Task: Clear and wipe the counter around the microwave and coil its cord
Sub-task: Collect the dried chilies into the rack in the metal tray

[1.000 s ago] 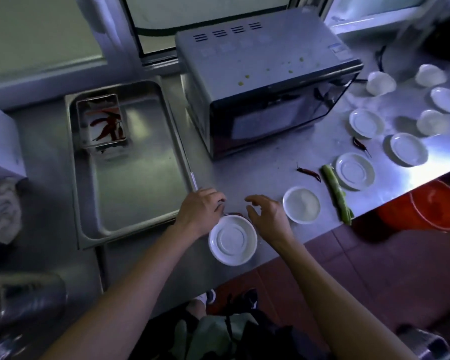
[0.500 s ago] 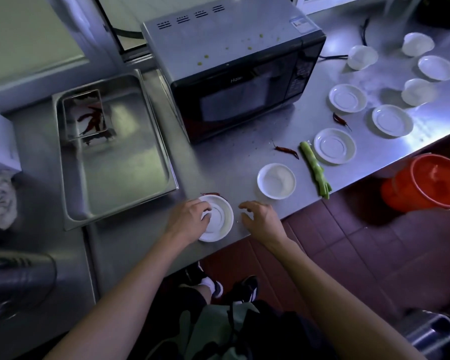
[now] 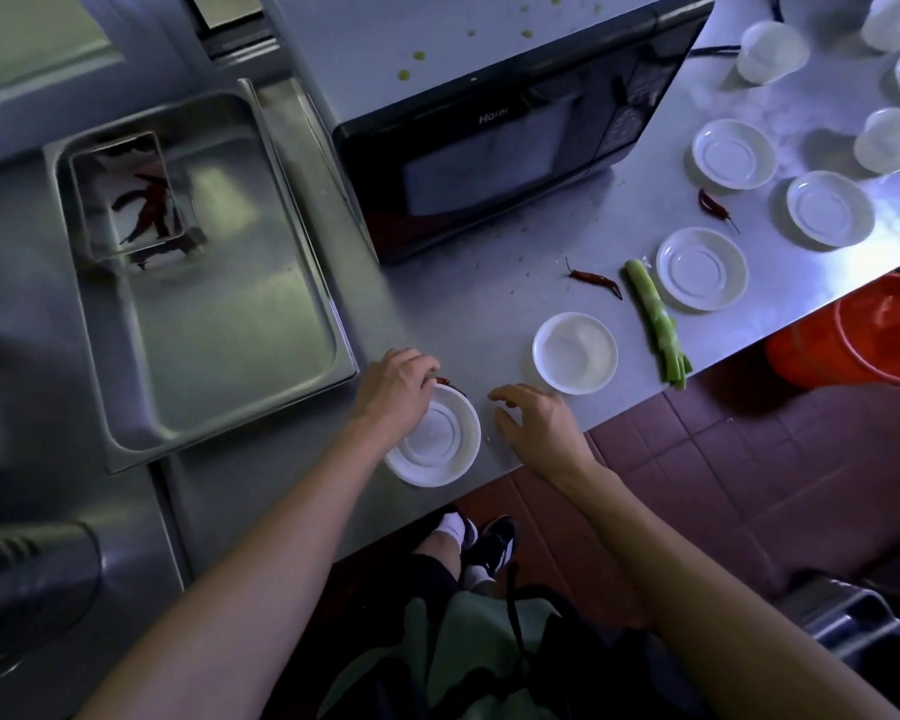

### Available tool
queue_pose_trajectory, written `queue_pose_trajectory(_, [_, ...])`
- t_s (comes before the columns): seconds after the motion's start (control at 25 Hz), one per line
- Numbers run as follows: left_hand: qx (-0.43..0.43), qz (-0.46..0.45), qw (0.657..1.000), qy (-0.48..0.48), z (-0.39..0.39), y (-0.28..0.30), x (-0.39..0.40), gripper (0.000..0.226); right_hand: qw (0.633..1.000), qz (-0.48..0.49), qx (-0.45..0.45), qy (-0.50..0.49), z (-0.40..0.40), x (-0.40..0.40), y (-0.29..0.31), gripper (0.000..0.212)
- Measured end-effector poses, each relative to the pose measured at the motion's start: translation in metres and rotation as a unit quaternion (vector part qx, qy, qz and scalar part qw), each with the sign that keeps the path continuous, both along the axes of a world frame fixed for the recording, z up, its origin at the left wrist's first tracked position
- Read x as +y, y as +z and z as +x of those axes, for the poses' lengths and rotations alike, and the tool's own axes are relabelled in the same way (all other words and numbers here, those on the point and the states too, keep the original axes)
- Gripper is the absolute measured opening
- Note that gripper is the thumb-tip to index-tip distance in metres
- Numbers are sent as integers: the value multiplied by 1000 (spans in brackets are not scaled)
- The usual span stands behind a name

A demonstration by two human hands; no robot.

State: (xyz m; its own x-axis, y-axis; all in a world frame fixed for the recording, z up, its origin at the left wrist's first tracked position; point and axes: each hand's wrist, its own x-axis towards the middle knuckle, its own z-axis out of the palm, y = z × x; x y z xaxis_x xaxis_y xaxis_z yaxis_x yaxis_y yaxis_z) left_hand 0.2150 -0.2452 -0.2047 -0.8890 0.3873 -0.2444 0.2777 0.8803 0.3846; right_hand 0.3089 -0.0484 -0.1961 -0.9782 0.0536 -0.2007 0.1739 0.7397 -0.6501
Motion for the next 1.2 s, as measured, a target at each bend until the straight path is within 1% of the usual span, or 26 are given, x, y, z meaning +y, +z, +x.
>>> queue_pose_trajectory(0.12, [-7, -6, 1000, -7, -13, -9, 2, 16, 1000, 4, -9, -2, -9, -2, -5, 26])
queue_pose_trajectory(0.32, [-28, -14, 999, -40, -22, -22, 1, 18, 1000, -1, -7, -24, -19, -9, -12, 23])
queue_pose_trajectory(0.52, [-36, -11, 997, -70, -31, -24, 8, 17, 1000, -6, 3, -25, -22, -10, -12, 23])
queue_pose_trajectory(0.68, [-43, -13, 994, -101, -35, -24, 13, 16, 999, -5, -6, -34, -22, -8, -13, 23])
queue_pose_trajectory(0.84, [-58, -21, 991, -121, -37, -23, 15, 21, 999, -7, -10, -35, -21, -7, -13, 22])
queue_pose_trajectory(1.04, [-56, -13, 991, -117, -35, -21, 5, 21, 999, -10, 6, -41, -18, -9, -15, 20])
queue_pose_trajectory(1.2, [-54, -24, 992, -114, -34, -22, -3, 20, 999, -17, 4, -37, -15, -11, -18, 19])
